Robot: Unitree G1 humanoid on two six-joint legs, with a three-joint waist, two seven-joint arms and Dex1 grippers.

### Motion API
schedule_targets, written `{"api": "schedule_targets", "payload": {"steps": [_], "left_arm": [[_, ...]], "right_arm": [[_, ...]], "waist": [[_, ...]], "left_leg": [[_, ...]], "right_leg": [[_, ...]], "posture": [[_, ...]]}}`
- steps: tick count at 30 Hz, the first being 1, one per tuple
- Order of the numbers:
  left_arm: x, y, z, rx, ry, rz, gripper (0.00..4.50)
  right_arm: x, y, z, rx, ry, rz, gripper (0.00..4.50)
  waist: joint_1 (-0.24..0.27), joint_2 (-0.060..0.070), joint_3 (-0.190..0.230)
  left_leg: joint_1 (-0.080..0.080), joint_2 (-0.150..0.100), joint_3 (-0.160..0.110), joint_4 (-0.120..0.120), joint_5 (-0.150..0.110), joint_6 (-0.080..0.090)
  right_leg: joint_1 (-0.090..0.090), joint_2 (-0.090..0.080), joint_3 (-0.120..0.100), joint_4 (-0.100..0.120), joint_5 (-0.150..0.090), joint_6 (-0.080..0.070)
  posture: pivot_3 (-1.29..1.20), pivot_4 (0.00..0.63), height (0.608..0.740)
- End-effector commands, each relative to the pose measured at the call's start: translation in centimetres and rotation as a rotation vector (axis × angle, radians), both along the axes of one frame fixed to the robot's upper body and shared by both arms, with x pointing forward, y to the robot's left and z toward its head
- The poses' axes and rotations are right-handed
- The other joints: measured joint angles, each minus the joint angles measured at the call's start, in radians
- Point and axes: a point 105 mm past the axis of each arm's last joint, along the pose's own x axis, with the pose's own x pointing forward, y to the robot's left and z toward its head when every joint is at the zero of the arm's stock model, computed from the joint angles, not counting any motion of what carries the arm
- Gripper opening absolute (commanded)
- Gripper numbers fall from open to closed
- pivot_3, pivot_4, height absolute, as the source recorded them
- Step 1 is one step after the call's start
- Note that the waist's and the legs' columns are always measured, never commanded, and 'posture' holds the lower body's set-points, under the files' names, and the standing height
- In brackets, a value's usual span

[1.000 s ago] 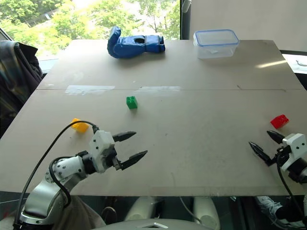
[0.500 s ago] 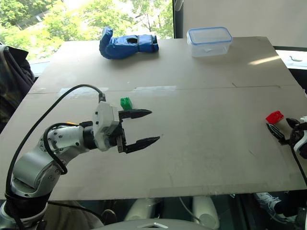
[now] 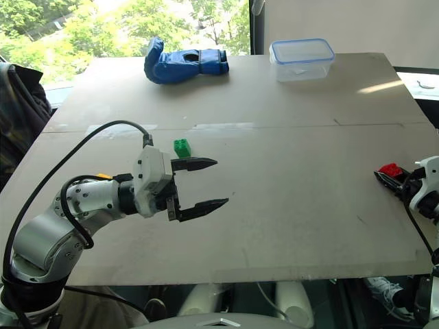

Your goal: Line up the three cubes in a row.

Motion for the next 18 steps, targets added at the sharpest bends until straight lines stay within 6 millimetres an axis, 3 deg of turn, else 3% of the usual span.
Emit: {"api": "schedule_targets", "payload": {"steps": [1, 3, 9, 13, 15, 18], "left_arm": [[-0.5, 0.0, 0.4, 0.005, -0.034, -0.010, 4.45], [-0.5, 0.3, 0.1, 0.012, -0.025, -0.006, 4.45], [-0.7, 1.5, -1.7, 0.067, -0.008, 0.003, 4.45], [-1.3, 1.5, -2.2, 0.081, -0.016, -0.033, 4.45], [-1.6, 1.5, -2.0, 0.073, -0.021, -0.052, 4.45], [-1.8, 1.8, -2.1, 0.083, -0.027, -0.057, 4.45]], "right_arm": [[-0.5, 0.7, 1.3, -0.035, -0.021, 0.082, 1.36], [-1.1, 2.4, 0.9, -0.041, 0.001, 0.184, 1.36], [-2.9, 11.9, 0.9, -0.016, -0.009, 0.595, 1.36], [-3.2, 16.9, 1.0, -0.048, -0.085, 0.867, 1.36], [-3.0, 18.6, 0.3, -0.105, -0.082, 1.001, 1.36], [-2.1, 19.4, 0.0, -0.117, -0.063, 1.107, 1.36]], "waist": [[0.000, 0.000, 0.000], [0.001, 0.000, 0.000], [-0.005, 0.001, 0.000], [0.003, 0.001, 0.001], [-0.001, 0.000, 0.001], [-0.004, 0.000, 0.002]], "left_leg": [[0.000, 0.000, 0.000, 0.000, 0.000, 0.000], [0.000, 0.000, 0.000, 0.000, 0.000, 0.000], [0.000, 0.002, 0.000, 0.000, 0.000, 0.000], [0.000, 0.002, -0.001, 0.000, -0.001, 0.001], [0.000, 0.000, -0.002, 0.002, -0.001, 0.001], [0.000, 0.001, -0.001, 0.002, 0.001, -0.002]], "right_leg": [[0.000, 0.000, 0.000, 0.000, 0.000, 0.000], [0.000, 0.000, 0.000, 0.000, 0.000, 0.000], [-0.001, 0.001, 0.000, 0.001, 0.000, 0.000], [-0.001, 0.002, 0.000, 0.002, 0.000, 0.000], [-0.001, 0.001, -0.001, 0.002, 0.000, 0.000], [-0.001, 0.002, -0.001, 0.002, 0.001, -0.001]], "posture": [[0.00, 0.150, 0.740], [0.00, 0.150, 0.740], [0.00, 0.150, 0.740], [0.00, 0.150, 0.740], [0.00, 0.150, 0.740], [0.00, 0.150, 0.740]]}}
